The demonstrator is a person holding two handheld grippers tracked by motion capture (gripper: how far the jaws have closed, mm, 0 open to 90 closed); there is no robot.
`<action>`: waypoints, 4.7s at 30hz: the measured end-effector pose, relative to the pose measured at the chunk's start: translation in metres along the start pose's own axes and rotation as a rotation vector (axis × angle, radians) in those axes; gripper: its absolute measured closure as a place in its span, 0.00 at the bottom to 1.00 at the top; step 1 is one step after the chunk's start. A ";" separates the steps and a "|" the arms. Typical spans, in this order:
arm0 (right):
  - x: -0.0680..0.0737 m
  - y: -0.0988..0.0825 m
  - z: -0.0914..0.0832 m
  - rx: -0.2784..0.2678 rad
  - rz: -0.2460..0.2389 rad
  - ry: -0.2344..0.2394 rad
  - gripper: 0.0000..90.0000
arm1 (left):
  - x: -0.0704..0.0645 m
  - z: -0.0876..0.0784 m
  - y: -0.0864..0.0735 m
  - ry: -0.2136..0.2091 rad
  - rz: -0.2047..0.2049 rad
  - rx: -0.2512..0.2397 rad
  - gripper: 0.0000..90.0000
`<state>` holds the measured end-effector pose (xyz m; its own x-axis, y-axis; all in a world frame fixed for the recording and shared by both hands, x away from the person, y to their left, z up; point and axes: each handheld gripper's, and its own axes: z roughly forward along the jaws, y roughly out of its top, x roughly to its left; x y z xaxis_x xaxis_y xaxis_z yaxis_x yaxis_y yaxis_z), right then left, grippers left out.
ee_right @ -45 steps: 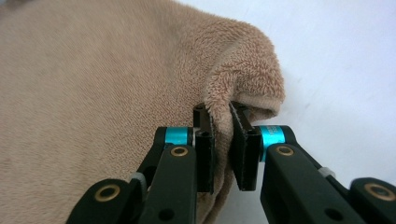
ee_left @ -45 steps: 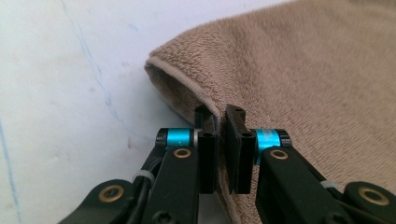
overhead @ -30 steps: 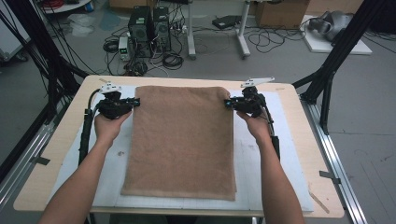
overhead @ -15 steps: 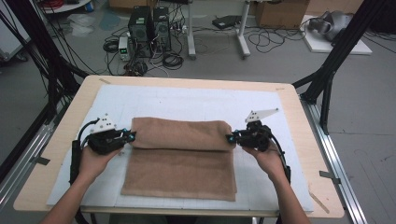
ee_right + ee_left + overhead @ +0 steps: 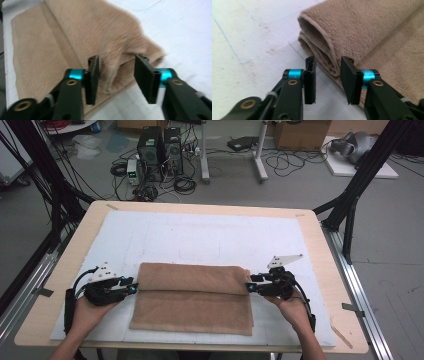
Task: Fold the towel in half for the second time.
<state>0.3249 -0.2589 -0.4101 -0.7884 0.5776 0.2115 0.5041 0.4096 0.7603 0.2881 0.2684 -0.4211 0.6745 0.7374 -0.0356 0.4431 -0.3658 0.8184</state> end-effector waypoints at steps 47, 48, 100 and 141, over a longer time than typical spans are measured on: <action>0.063 -0.002 0.001 0.048 -0.237 0.142 0.63 | -0.040 -0.025 -0.005 -0.120 0.124 -0.041 0.65; 0.062 -0.006 0.005 0.056 -0.228 0.149 0.63 | -0.040 -0.020 -0.008 -0.126 0.122 -0.026 0.65; 0.067 -0.041 0.028 0.067 -0.187 0.209 0.88 | -0.057 0.001 -0.028 -0.201 0.136 0.041 0.90; 0.016 0.016 0.009 -0.029 -0.133 0.001 0.45 | -0.012 0.007 0.026 -0.026 0.058 -0.026 0.49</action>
<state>0.3235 -0.2368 -0.3997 -0.8479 0.5191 0.1081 0.3848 0.4622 0.7989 0.2959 0.2464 -0.4033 0.7142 0.7000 -0.0021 0.3875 -0.3929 0.8340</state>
